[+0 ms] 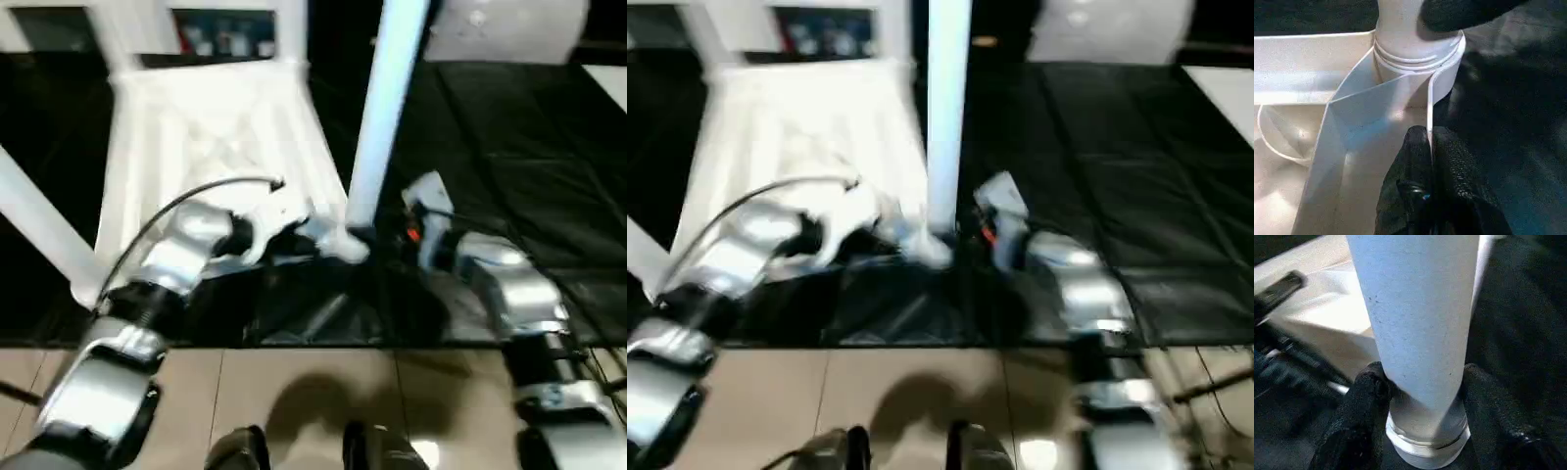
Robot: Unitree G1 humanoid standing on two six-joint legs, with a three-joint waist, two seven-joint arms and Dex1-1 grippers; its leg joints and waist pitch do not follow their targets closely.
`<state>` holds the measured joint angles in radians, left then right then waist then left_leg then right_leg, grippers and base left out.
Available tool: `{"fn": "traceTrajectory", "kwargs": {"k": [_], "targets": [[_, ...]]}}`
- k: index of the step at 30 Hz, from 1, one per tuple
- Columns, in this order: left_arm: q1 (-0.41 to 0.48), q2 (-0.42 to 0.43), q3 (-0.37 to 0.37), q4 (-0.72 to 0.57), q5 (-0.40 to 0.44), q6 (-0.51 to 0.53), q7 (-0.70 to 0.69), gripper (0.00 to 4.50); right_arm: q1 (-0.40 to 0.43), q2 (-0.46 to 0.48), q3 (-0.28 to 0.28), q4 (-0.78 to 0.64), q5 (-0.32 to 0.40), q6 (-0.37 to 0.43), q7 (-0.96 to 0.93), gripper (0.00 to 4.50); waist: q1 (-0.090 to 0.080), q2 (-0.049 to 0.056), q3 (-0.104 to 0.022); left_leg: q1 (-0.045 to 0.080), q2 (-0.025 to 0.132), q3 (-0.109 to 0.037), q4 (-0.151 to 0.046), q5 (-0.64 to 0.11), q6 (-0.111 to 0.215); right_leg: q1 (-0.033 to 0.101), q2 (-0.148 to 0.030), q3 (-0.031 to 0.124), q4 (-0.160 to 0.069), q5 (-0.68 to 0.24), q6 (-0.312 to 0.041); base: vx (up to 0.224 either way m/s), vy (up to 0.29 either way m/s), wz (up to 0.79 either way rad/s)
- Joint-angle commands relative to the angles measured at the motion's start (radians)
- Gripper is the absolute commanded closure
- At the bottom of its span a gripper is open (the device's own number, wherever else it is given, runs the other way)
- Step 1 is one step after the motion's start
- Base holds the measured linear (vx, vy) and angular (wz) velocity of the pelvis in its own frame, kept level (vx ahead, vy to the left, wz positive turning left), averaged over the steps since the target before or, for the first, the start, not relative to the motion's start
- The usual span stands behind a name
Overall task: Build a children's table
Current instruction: Rotate leg to tighten
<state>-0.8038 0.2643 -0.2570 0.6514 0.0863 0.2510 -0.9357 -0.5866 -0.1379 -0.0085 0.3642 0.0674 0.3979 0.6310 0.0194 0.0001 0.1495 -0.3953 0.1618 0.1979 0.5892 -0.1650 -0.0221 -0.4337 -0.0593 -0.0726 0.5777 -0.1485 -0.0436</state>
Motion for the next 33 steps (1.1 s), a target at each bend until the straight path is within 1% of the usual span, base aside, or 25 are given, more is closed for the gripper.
{"fn": "traceTrajectory", "kwargs": {"k": [1, 2, 3, 4, 5, 6, 7, 8, 10, 11, 13, 14, 15, 18, 19, 20, 21, 22, 23, 24, 28, 29, 31, 32, 33], "targets": [[-0.061, -0.099, -0.003, 0.001, -0.011, 0.026, 0.101, 4.50, -0.031, 0.127, 0.063, 0.035, 0.014, 0.066, -0.117, 2.58, 0.001, -0.011, -0.067, 0.024, 0.059, -0.045, -0.077, -0.240, 0.047, 0.052, -0.099, 0.051, -0.094, -0.538, -0.104, 0.000, 0.000, 0.00], [-0.070, -0.110, -0.001, 0.006, -0.008, 0.029, 0.113, 4.50, -0.037, 0.150, 0.044, 0.038, 0.024, 0.068, -0.159, 2.58, -0.002, -0.009, -0.067, 0.030, 0.061, -0.046, -0.077, -0.249, 0.040, 0.047, -0.100, 0.051, -0.097, -0.527, -0.110, 0.000, 0.000, 0.00], [-0.074, -0.115, 0.000, 0.009, -0.006, 0.029, 0.116, 4.50, -0.040, 0.164, 0.029, 0.037, 0.031, 0.068, -0.185, 2.58, -0.004, -0.010, -0.067, 0.030, 0.061, -0.046, -0.078, -0.245, 0.044, 0.049, -0.101, 0.053, -0.095, -0.496, -0.117, 0.000, 0.000, 0.00], [-0.075, -0.116, -0.001, 0.010, -0.005, 0.028, 0.116, 4.50, -0.040, 0.168, 0.025, 0.036, 0.032, 0.067, -0.191, 2.03, -0.004, -0.010, -0.068, 0.028, 0.062, -0.045, -0.078, -0.242, 0.048, 0.050, -0.101, 0.054, -0.094, -0.477, -0.121, 0.000, 0.000, 0.00], [-0.076, -0.121, 0.002, 0.010, -0.007, 0.026, 0.112, 4.50, -0.039, 0.171, 0.026, 0.030, 0.031, 0.060, -0.186, 2.03, -0.005, -0.010, -0.068, 0.027, 0.063, -0.043, -0.077, -0.227, 0.057, 0.051, -0.100, 0.057, -0.089, -0.420, -0.134, 0.000, 0.000, 0.00], [-0.075, -0.121, 0.001, 0.006, -0.007, 0.022, 0.105, 4.50, -0.035, 0.169, 0.032, 0.018, 0.026, 0.056, -0.176, 1.89, -0.005, -0.005, -0.068, 0.025, 0.065, -0.041, -0.077, -0.201, 0.070, 0.053, -0.098, 0.059, -0.080, -0.344, -0.154, 0.000, 0.000, 0.00], [-0.073, -0.119, 0.000, 0.003, -0.007, 0.020, 0.097, 4.50, -0.030, 0.163, 0.037, 0.005, 0.017, 0.053, -0.169, 1.79, -0.006, -0.007, -0.070, 0.025, 0.064, -0.039, -0.076, -0.189, 0.077, 0.054, -0.096, 0.060, -0.077, -0.308, -0.163, 0.000, 0.000, 0.00], [-0.073, -0.118, -0.001, 0.002, -0.007, 0.018, 0.094, 4.50, -0.028, 0.161, 0.039, -0.001, 0.014, 0.053, -0.167, 1.79, -0.006, -0.006, -0.067, 0.025, 0.064, -0.038, -0.075, -0.174, 0.093, 0.053, -0.095, 0.061, -0.073, -0.260, -0.180, 0.000, 0.000, 0.00], [-0.066, -0.106, -0.007, -0.009, -0.007, 0.011, 0.071, 4.50, -0.017, 0.142, 0.045, -0.028, 0.000, 0.036, -0.153, 1.54, -0.006, -0.008, -0.067, 0.023, 0.061, -0.034, -0.072, -0.166, 0.110, 0.056, -0.098, 0.061, -0.073, -0.253, -0.191, 0.000, 0.000, 0.00], [-0.062, -0.097, -0.009, -0.016, -0.010, 0.008, 0.056, 4.50, -0.012, 0.127, 0.043, -0.037, -0.002, 0.035, -0.143, 1.54, -0.005, -0.005, -0.061, 0.019, 0.061, -0.036, -0.074, -0.149, 0.120, 0.057, -0.099, 0.061, -0.072, -0.239, -0.193, 0.000, 0.000, 0.00], [-0.046, -0.074, -0.014, -0.036, -0.015, -0.021, 0.016, 4.50, 0.002, 0.088, 0.036, -0.050, 0.005, 0.008, -0.118, 1.42, -0.003, -0.005, -0.060, 0.018, 0.061, -0.035, -0.075, -0.137, 0.131, 0.058, -0.097, 0.060, -0.071, -0.221, -0.194, 0.000, 0.000, 0.00], [-0.029, -0.053, -0.014, -0.059, -0.022, -0.025, -0.015, 4.50, 0.013, 0.062, 0.017, -0.062, 0.032, -0.003, -0.085, 1.19, -0.002, -0.006, -0.061, 0.019, 0.063, -0.035, -0.074, -0.128, 0.137, 0.060, -0.096, 0.061, -0.067, -0.200, -0.199, 0.000, 0.000, 0.00], [-0.027, -0.050, -0.014, -0.062, -0.023, -0.026, -0.019, 4.50, 0.015, 0.058, 0.014, -0.064, 0.037, -0.004, -0.080, 1.12, -0.002, -0.004, -0.059, 0.018, 0.064, -0.036, -0.075, -0.125, 0.142, 0.062, -0.097, 0.060, -0.065, -0.178, -0.211, 0.000, 0.000, 0.00], [0.004, -0.007, -0.020, -0.094, -0.028, -0.055, -0.080, 4.50, 0.033, -0.010, 0.008, -0.088, 0.071, -0.038, 0.038, 0.91, 0.001, 0.000, -0.052, 0.019, 0.069, -0.034, -0.074, -0.103, 0.157, 0.060, -0.096, 0.062, -0.055, -0.117, -0.246, 0.000, 0.000, 0.00], [0.020, 0.013, -0.024, -0.110, -0.034, -0.075, -0.117, 4.50, 0.040, -0.050, 0.012, -0.097, 0.085, -0.042, 0.111, 0.78, 0.002, -0.004, -0.050, 0.018, 0.068, -0.033, -0.073, -0.095, 0.164, 0.063, -0.097, 0.063, -0.053, -0.097, -0.253, 0.000, 0.000, 0.00], [0.020, 0.013, -0.024, -0.110, -0.034, -0.075, -0.117, 4.50, 0.040, -0.050, 0.012, -0.097, 0.085, -0.042, 0.111, 0.68, 0.004, -0.003, -0.048, 0.017, 0.068, -0.033, -0.073, -0.094, 0.168, 0.065, -0.098, 0.063, -0.053, -0.094, -0.254, 0.000, 0.000, 0.00], [0.033, 0.029, -0.026, -0.123, -0.039, -0.079, -0.145, 4.50, 0.044, -0.084, 0.015, -0.102, 0.096, -0.048, 0.175, 0.64, 0.007, 0.000, -0.045, 0.020, 0.070, -0.032, -0.074, -0.099, 0.171, 0.062, -0.098, 0.063, -0.055, -0.109, -0.254, 0.000, 0.000, 0.00], [0.046, 0.045, -0.029, -0.135, -0.045, -0.095, -0.175, 4.50, 0.046, -0.118, 0.021, -0.103, 0.108, -0.062, 0.235, 0.64, 0.008, -0.001, -0.043, 0.021, 0.071, -0.032, -0.075, -0.105, 0.172, 0.061, -0.097, 0.063, -0.058, -0.127, -0.252, 0.000, 0.000, 0.00], [0.061, 0.060, -0.032, -0.152, -0.058, -0.117, -0.213, 4.50, 0.042, -0.148, 0.024, -0.097, 0.120, -0.074, 0.292, 0.52, 0.012, -0.003, -0.040, 0.024, 0.074, -0.031, -0.076, -0.120, 0.166, 0.060, -0.098, 0.064, -0.059, -0.159, -0.248, 0.000, 0.000, 0.00], [0.075, 0.073, -0.035, -0.172, -0.073, -0.123, -0.249, 4.50, 0.034, -0.172, 0.027, -0.085, 0.128, -0.088, 0.337, 0.41, 0.017, -0.002, -0.036, 0.023, 0.074, -0.030, -0.077, -0.131, 0.159, 0.060, -0.100, 0.064, -0.061, -0.186, -0.244, 0.000, 0.000, 0.00], [0.107, 0.113, -0.050, -0.217, -0.099, -0.126, -0.323, 4.50, 0.008, -0.226, 0.040, -0.052, 0.151, -0.104, 0.451, 0.03, 0.024, 0.002, -0.034, 0.028, 0.080, -0.030, -0.081, -0.154, 0.135, 0.053, -0.099, 0.064, -0.064, -0.238, -0.239, 0.000, 0.000, 0.00], [0.119, 0.135, -0.056, -0.229, -0.103, -0.133, -0.355, 4.50, -0.005, -0.262, 0.062, -0.038, 0.162, -0.099, 0.538, 0.03, 0.025, 0.002, -0.033, 0.028, 0.079, -0.029, -0.081, -0.157, 0.129, 0.052, -0.099, 0.065, -0.064, -0.247, -0.239, 0.000, 0.000, 0.00], [0.127, 0.152, -0.059, -0.242, -0.108, -0.139, -0.385, 4.50, -0.017, -0.295, 0.092, -0.021, 0.157, -0.123, 0.611, 0.03, 0.027, -0.008, -0.035, 0.028, 0.079, -0.028, -0.080, -0.146, 0.133, 0.054, -0.099, 0.065, -0.062, -0.245, -0.238, 0.000, 0.000, 0.00], [0.128, 0.154, -0.060, -0.244, -0.109, -0.140, -0.389, 4.50, -0.018, -0.298, 0.095, -0.018, 0.156, -0.126, 0.618, 0.03, 0.030, -0.004, -0.036, 0.027, 0.081, -0.029, -0.079, -0.133, 0.134, 0.054, -0.102, 0.066, -0.058, -0.236, -0.239, 0.000, 0.000, 0.00], [0.132, 0.162, -0.062, -0.251, -0.113, -0.142, -0.406, 4.50, -0.026, -0.307, 0.104, -0.005, 0.157, -0.139, 0.647, 0.03, 0.031, -0.005, -0.037, 0.028, 0.081, -0.027, -0.078, -0.122, 0.136, 0.052, -0.101, 0.067, -0.059, -0.222, -0.243, 0.000, 0.000, 0.00]]}}
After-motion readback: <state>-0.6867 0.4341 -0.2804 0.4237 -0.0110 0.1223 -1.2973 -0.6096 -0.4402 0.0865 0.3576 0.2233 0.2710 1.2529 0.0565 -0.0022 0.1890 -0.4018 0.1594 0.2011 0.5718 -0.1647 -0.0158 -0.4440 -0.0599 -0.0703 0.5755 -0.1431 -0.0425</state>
